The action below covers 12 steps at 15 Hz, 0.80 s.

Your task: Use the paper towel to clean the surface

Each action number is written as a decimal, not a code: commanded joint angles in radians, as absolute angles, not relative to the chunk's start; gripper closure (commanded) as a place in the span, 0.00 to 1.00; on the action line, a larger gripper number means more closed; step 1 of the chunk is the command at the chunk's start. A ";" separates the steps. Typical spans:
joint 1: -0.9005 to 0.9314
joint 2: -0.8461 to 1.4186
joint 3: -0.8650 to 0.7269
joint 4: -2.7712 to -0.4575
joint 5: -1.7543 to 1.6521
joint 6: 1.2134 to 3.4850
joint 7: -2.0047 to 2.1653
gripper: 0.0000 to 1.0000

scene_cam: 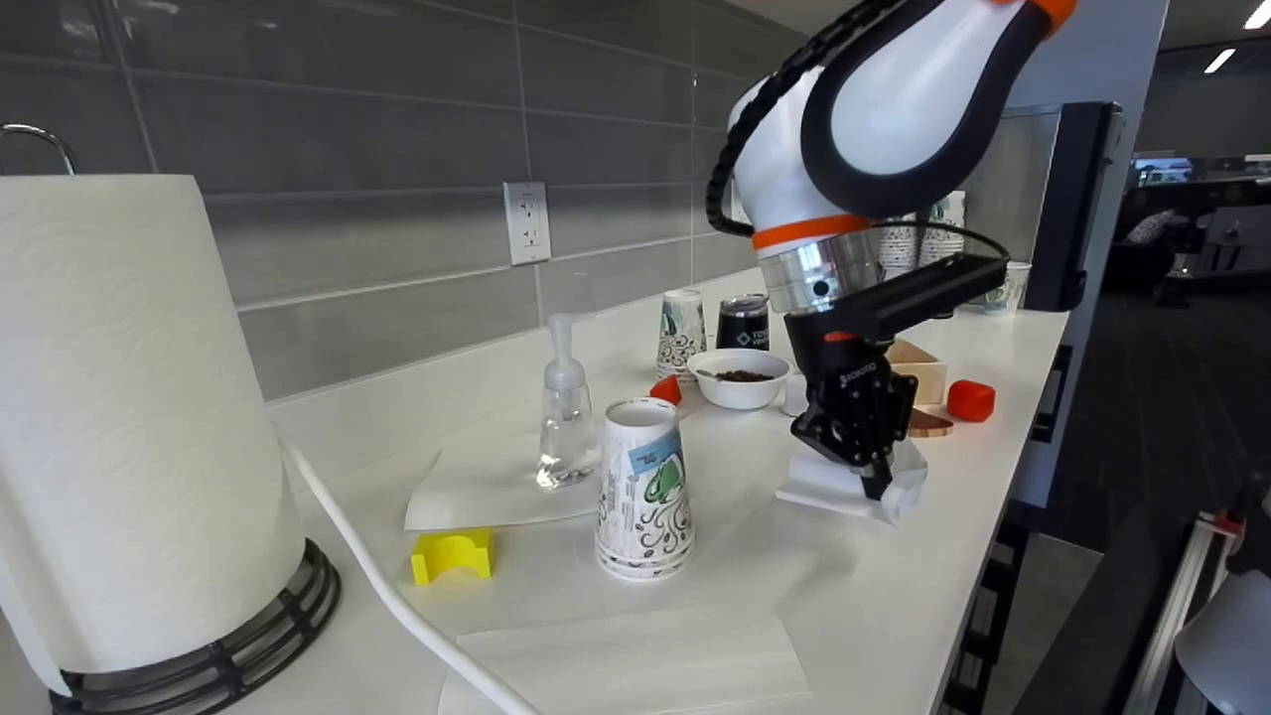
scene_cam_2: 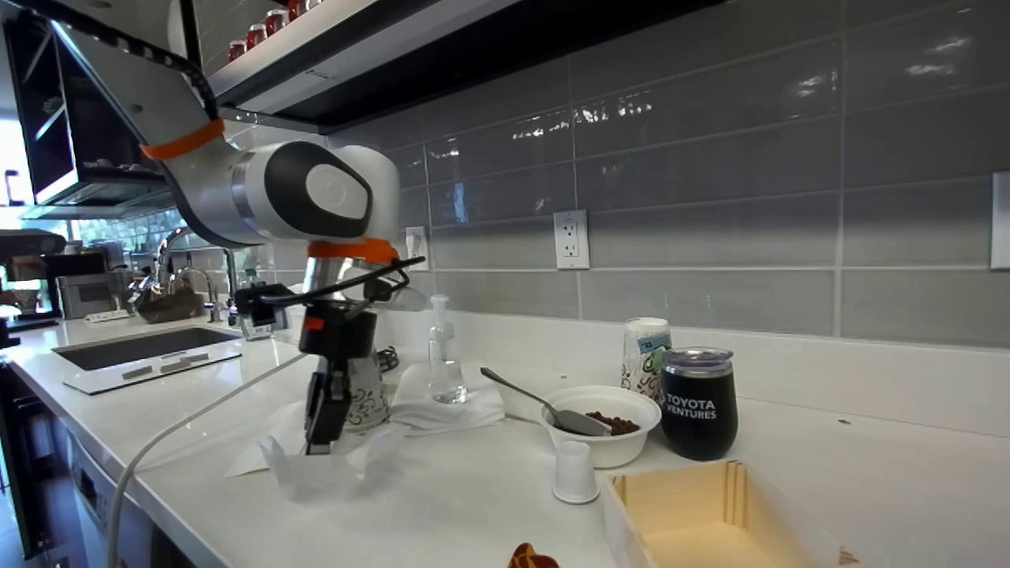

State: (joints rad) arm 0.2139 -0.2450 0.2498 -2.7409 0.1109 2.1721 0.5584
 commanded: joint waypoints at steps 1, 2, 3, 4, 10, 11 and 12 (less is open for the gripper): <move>0.294 -0.363 0.302 -2.740 0.163 2.037 0.460 1.00; 0.321 -0.372 0.319 -2.730 0.174 2.015 0.431 1.00; 0.347 -0.375 0.336 -2.716 0.187 1.994 0.406 1.00; 0.371 -0.367 0.351 -2.700 0.201 1.983 0.380 1.00; 0.481 -0.260 0.456 -2.601 0.229 2.088 0.245 1.00; 0.485 -0.233 0.474 -2.581 0.210 2.132 0.236 1.00; 0.490 -0.208 0.487 -2.565 0.199 2.172 0.220 1.00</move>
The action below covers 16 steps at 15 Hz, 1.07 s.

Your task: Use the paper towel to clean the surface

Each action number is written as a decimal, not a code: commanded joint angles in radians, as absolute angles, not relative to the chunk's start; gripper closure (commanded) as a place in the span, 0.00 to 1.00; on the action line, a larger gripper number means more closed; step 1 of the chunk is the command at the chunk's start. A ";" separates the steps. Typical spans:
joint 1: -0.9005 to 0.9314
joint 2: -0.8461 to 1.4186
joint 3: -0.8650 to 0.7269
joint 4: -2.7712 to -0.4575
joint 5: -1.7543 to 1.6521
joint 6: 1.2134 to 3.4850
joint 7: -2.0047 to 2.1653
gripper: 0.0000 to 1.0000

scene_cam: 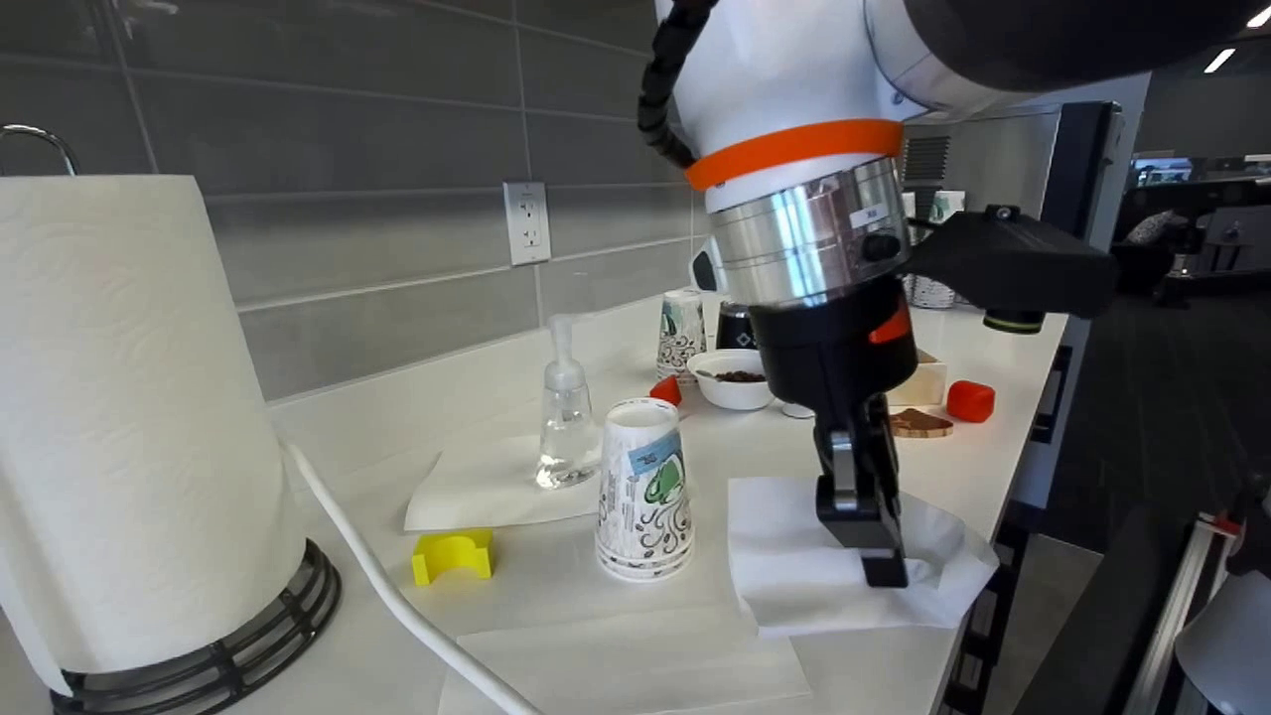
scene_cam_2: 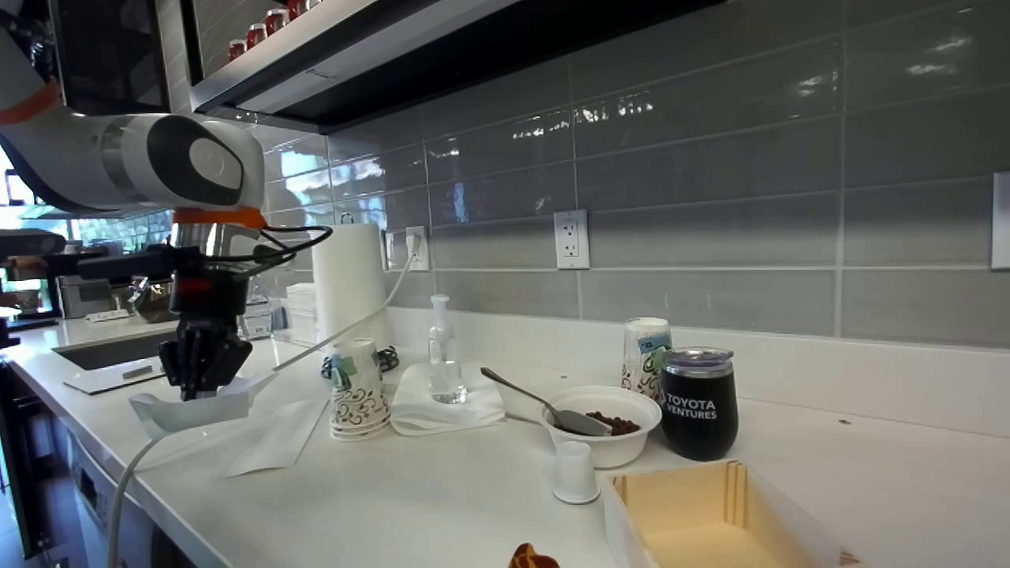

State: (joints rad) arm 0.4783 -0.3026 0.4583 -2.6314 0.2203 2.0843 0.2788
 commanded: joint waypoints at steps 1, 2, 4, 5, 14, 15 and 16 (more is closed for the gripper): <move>0.492 -0.173 0.498 -2.543 0.185 2.211 0.204 1.00; 0.492 -0.140 0.510 -2.525 0.164 2.250 0.194 1.00; 0.485 -0.075 0.528 -2.493 0.108 2.334 0.194 1.00; 0.479 -0.038 0.530 -2.475 0.066 2.371 0.201 1.00; 0.490 0.186 0.461 -2.340 -0.156 2.476 0.197 0.72; 0.492 0.194 0.457 -2.332 -0.156 2.476 0.194 0.70; 0.494 0.195 0.456 -2.326 -0.149 2.474 0.187 0.61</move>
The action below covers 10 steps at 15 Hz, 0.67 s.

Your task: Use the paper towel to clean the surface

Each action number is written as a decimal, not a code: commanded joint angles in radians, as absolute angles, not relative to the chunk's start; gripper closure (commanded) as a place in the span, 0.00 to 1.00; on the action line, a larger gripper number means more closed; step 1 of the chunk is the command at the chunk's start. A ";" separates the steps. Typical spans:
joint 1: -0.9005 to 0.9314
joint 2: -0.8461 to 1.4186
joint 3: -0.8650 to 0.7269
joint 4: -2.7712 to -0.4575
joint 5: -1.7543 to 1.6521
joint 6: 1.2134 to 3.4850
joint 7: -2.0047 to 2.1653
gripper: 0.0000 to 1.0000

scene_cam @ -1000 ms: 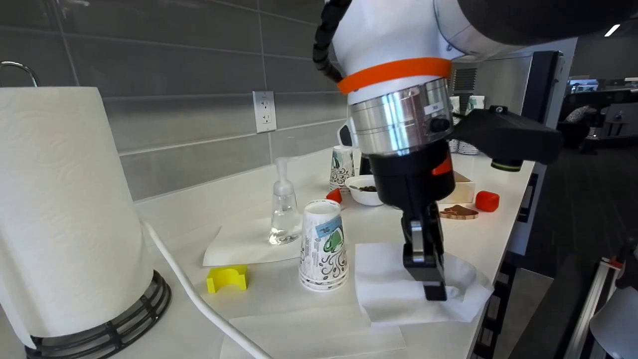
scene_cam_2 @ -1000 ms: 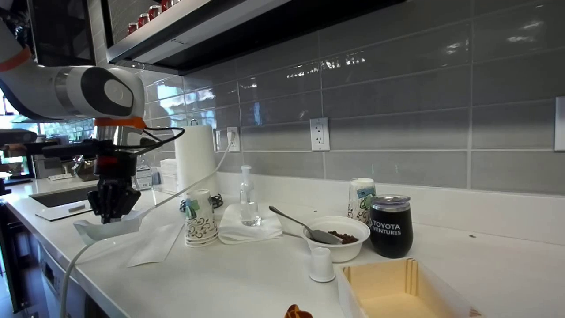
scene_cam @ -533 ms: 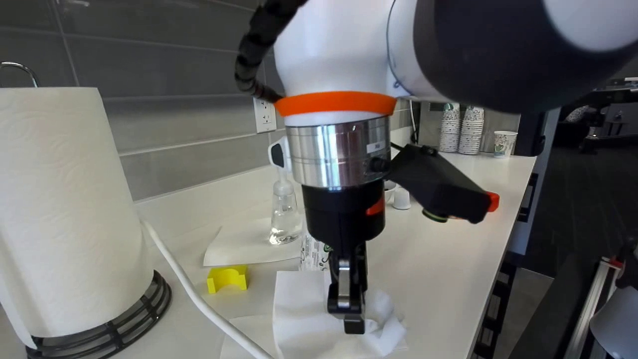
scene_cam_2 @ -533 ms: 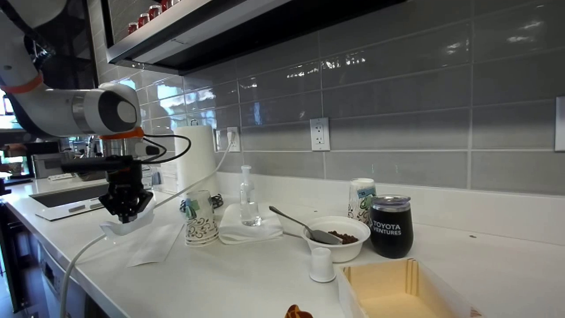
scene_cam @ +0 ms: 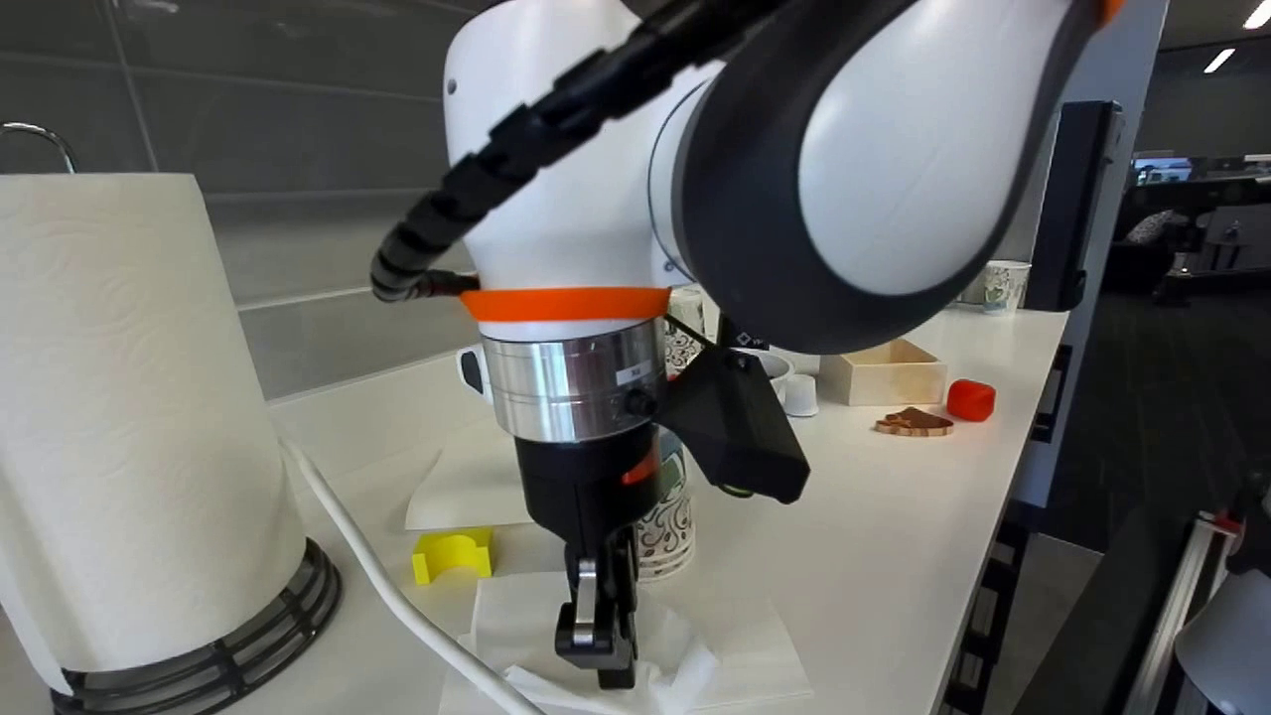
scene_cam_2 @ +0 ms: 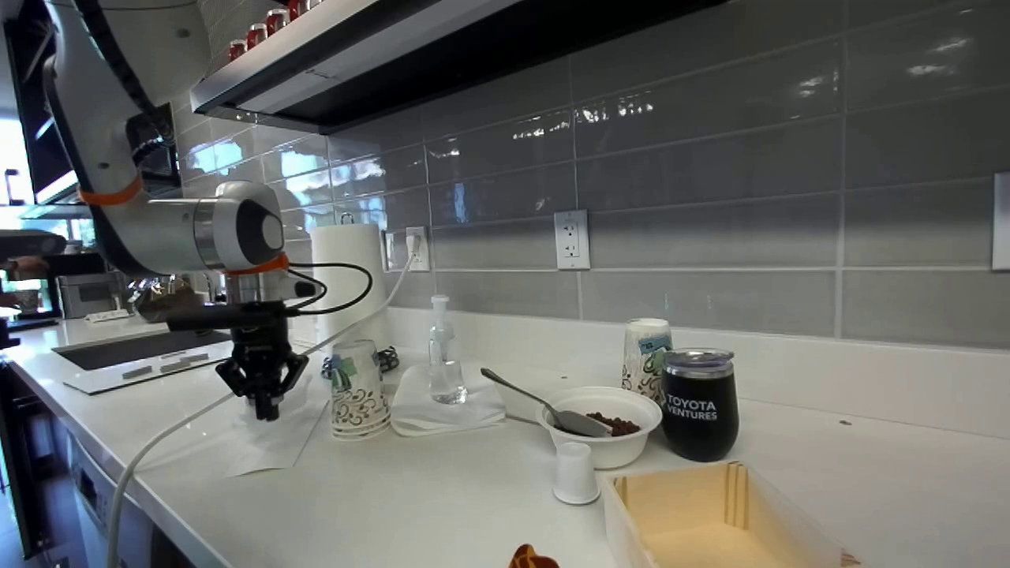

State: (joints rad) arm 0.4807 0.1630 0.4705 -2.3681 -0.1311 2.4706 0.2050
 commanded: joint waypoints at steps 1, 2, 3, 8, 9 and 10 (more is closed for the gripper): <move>0.494 0.197 0.457 -2.321 -0.140 2.470 0.177 0.55; 0.494 0.194 0.459 -2.319 -0.134 2.465 0.167 0.48; 0.494 0.187 0.462 -2.320 -0.126 2.460 0.158 0.39; 0.481 0.109 0.482 -2.361 0.012 2.379 0.181 0.02; 0.477 0.084 0.482 -2.375 0.048 2.363 0.185 0.00; 0.473 0.056 0.481 -2.392 0.085 2.359 0.191 0.00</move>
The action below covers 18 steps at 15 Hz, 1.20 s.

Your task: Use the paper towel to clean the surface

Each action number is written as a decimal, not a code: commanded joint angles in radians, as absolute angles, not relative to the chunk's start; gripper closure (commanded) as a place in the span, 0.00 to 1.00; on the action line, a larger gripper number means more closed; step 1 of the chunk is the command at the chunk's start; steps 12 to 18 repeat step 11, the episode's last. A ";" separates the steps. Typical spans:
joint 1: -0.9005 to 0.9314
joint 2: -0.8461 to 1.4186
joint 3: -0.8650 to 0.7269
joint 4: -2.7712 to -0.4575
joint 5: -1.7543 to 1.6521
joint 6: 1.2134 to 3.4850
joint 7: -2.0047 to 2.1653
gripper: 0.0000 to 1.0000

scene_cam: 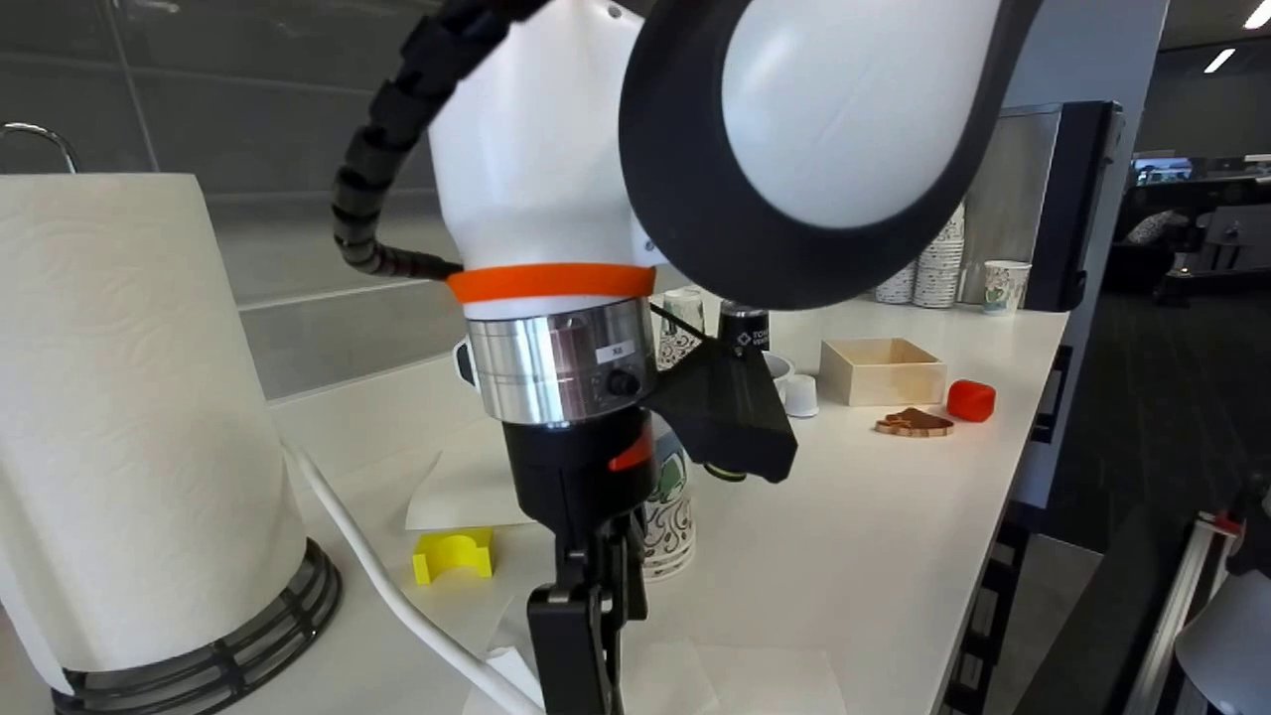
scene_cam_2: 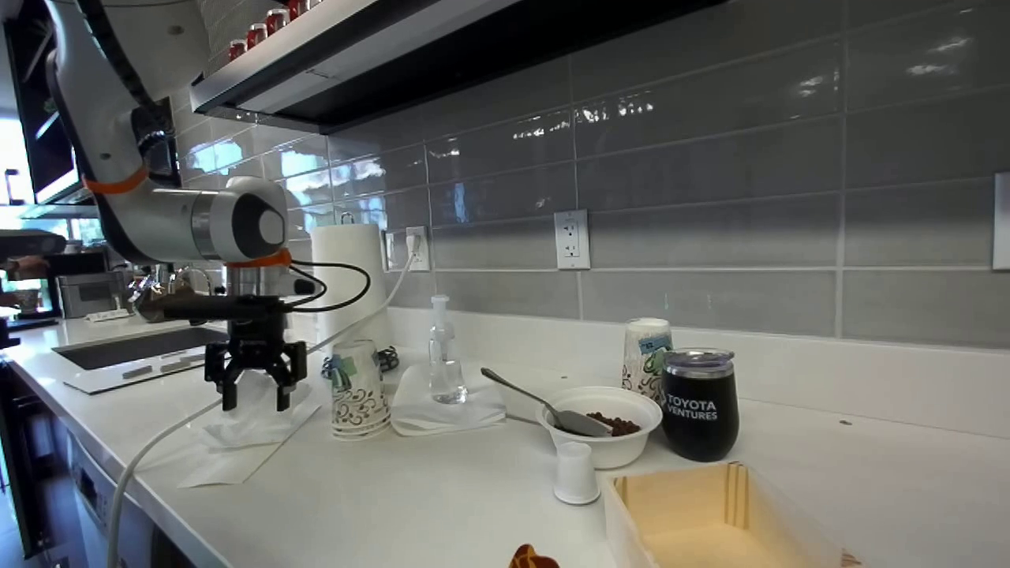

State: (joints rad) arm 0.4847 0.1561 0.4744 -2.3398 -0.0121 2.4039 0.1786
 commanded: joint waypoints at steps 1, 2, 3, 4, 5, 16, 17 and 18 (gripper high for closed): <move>0.469 0.026 0.478 -2.409 0.122 2.366 0.200 0.00; 0.465 -0.005 0.475 -2.427 0.156 2.383 0.206 0.00; 0.462 -0.034 0.470 -2.444 0.185 2.393 0.214 0.00; 0.459 -0.065 0.465 -2.458 0.211 2.393 0.225 0.00; 0.458 -0.095 0.460 -2.475 0.231 2.393 0.238 0.00; 0.442 -0.249 0.442 -2.557 0.233 2.369 0.367 0.00; 0.442 -0.249 0.442 -2.557 0.233 2.369 0.367 0.00; 0.442 -0.249 0.442 -2.557 0.233 2.369 0.367 0.00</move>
